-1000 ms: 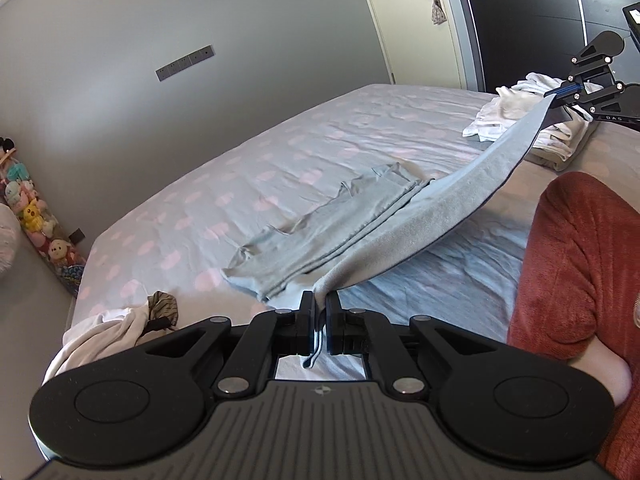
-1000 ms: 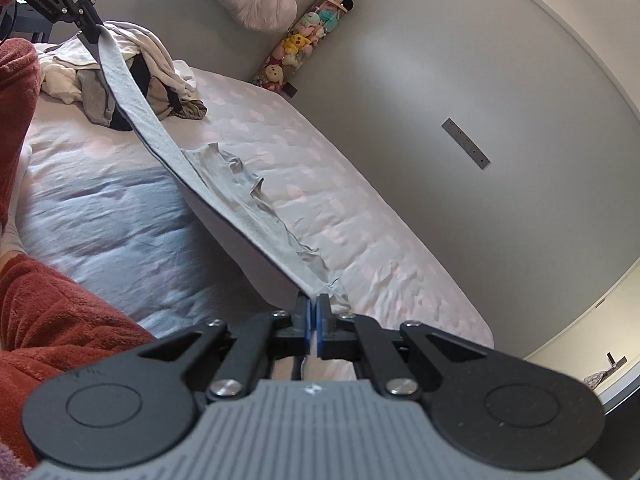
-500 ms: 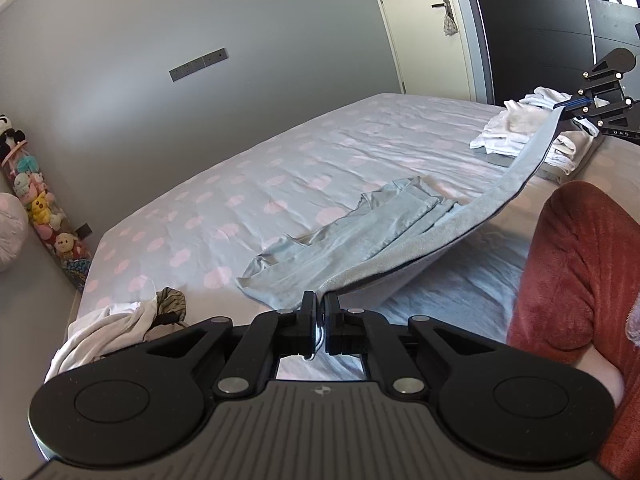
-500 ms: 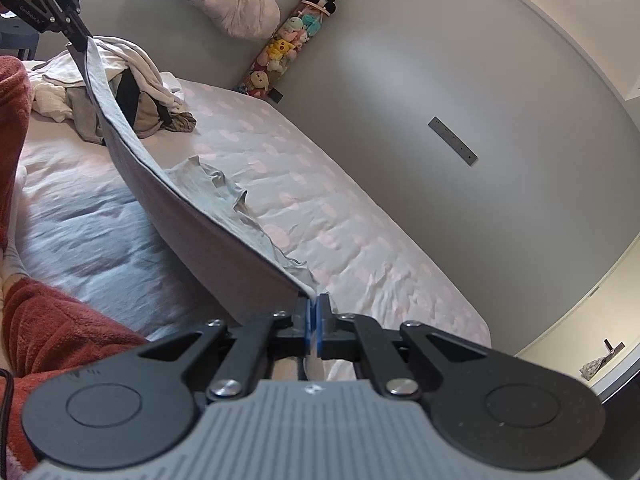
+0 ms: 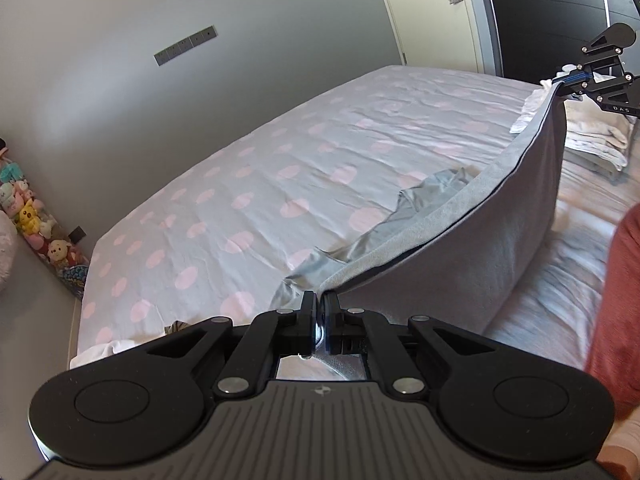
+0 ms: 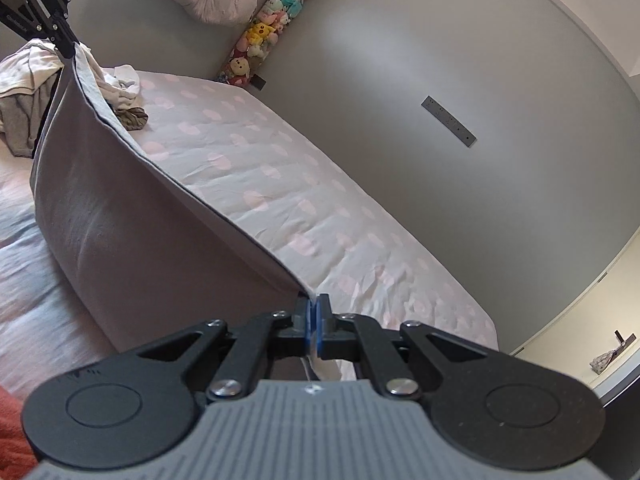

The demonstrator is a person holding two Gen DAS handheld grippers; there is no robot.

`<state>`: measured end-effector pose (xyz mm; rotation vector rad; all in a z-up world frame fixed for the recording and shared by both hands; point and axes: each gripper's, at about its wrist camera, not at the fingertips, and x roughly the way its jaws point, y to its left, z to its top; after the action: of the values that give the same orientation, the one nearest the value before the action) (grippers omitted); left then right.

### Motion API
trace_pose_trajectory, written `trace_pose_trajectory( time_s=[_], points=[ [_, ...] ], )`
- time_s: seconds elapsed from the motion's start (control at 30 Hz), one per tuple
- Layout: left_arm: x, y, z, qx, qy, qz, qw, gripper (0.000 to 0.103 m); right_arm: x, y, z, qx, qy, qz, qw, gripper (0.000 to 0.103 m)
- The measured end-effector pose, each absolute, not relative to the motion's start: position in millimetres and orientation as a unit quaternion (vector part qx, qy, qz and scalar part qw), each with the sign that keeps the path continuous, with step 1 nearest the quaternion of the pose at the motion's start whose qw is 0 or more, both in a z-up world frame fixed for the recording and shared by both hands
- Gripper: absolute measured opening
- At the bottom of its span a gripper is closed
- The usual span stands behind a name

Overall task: Fold clothes
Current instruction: 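Lift the hem with both grippers and fold it over toward the collar, then lower the hem onto the shirt and open both grippers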

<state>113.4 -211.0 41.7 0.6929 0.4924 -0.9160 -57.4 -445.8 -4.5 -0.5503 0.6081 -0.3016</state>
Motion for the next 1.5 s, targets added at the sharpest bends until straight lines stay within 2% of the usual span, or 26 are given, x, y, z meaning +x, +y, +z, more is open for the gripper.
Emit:
trace_pose_trajectory(
  time_s=[0.27,0.63,1.17,1.23,1.3,1.4,1.43,1.47,1.5],
  points=[
    [190,-262,9,0.34,0.276,-0.424,0.793,0.002,25,-515,-36,-0.225,0.331,-0.126,0.908,0.003],
    [298,-314,-76,0.333,0.361,-0.423,0.761,0.002,138,-590,-130,-0.172,0.406,-0.094,0.892,0.003],
    [369,-337,-162,0.293,0.415,-0.415,0.755,0.004,194,-642,-214,-0.099,0.436,-0.07,0.892,0.004],
    [373,-333,-162,0.276,0.415,-0.415,0.761,0.01,192,-646,-213,-0.09,0.433,-0.073,0.894,0.007],
    [376,-328,-158,0.269,0.409,-0.403,0.773,0.028,191,-649,-211,-0.077,0.432,-0.076,0.895,0.009],
    [381,-318,-149,0.252,0.4,-0.379,0.796,0.029,186,-650,-205,-0.068,0.43,-0.097,0.895,0.014],
    [382,-315,-145,0.244,0.399,-0.372,0.802,0.029,184,-649,-202,-0.067,0.429,-0.106,0.895,0.018],
    [381,-310,-140,0.235,0.397,-0.367,0.808,0.029,182,-649,-200,-0.066,0.428,-0.115,0.894,0.03],
    [379,-306,-135,0.226,0.396,-0.362,0.813,0.028,178,-651,-195,-0.055,0.424,-0.129,0.895,0.032]
  ],
)
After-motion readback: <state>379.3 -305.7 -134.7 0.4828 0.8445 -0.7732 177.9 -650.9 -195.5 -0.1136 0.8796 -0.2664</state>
